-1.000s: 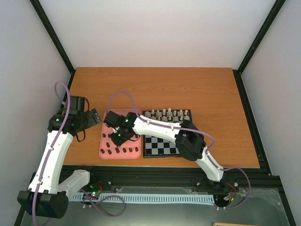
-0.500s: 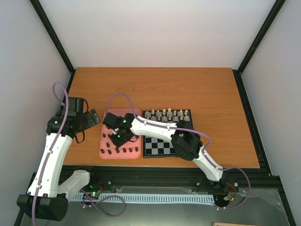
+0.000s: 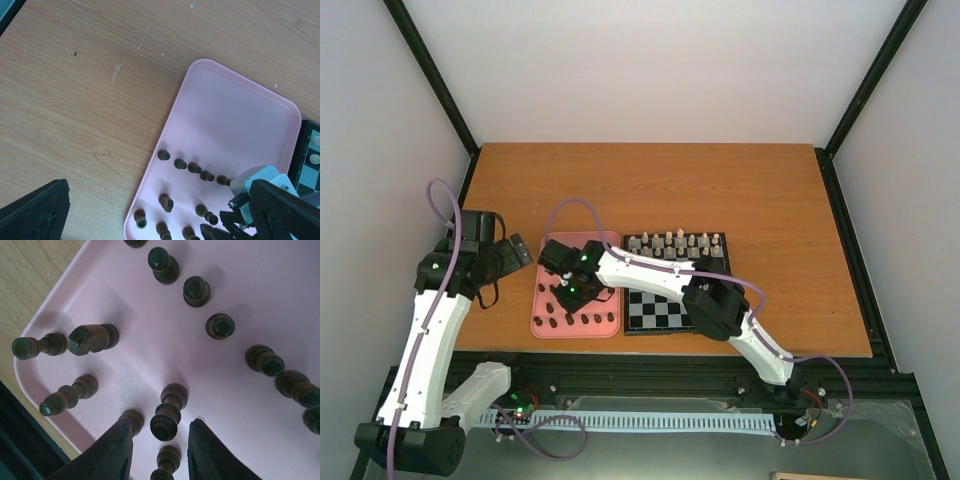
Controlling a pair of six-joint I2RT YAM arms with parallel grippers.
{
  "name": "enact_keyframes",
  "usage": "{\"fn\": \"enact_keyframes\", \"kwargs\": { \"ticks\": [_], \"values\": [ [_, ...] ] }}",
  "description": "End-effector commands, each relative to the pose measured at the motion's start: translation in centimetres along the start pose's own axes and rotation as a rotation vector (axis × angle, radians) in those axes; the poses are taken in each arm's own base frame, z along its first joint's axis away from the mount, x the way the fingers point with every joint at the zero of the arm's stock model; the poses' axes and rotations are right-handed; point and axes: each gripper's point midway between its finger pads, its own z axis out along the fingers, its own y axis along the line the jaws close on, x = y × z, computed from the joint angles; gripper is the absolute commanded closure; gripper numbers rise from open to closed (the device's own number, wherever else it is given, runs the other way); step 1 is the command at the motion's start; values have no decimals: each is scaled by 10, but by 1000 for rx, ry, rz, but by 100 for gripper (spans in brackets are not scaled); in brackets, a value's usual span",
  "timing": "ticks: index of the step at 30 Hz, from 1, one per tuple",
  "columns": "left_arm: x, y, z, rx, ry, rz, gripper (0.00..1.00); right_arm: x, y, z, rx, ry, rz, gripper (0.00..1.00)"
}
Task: Set up the chess pieces on the board
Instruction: Pick up the chess piece from the storage box, then place the chess piece on the chessboard.
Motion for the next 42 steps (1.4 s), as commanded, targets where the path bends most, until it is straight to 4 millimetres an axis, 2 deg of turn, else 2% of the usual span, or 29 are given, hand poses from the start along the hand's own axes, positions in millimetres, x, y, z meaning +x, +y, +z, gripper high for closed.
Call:
{"fn": "enact_keyframes", "kwargs": {
  "ticks": [1,8,16,19,21,25,29,36,39,42],
  "values": [
    [-1,3,-10,11,-15,-38,0,-3,2,5,-1,2,-15,68],
    [-4,0,-14,24,-21,-46,0,-4,2,11,-5,15,-24,70],
    [0,2,-12,15,-13,-38,0,-4,3,13,-9,19,-20,85],
    [1,2,-11,16,-12,-37,0,-6,3,10,-7,13,-26,95],
    [1,1,-11,21,-9,-37,0,-8,3,6,-4,0,-33,97],
    [0,1,-11,20,-15,-34,0,-20,5,-18,10,-62,-50,97],
    [-2,0,-12,26,-20,-33,0,-35,5,-53,31,-147,-67,97],
    [-2,-4,-11,46,-20,-26,0,-48,11,-110,35,-243,-76,97],
    [-2,-5,-10,50,-18,-20,0,-48,0,-141,87,-284,-53,97],
    [-3,-6,-10,56,-17,-12,0,-36,-25,-161,156,-285,-4,97]
  ]
}}
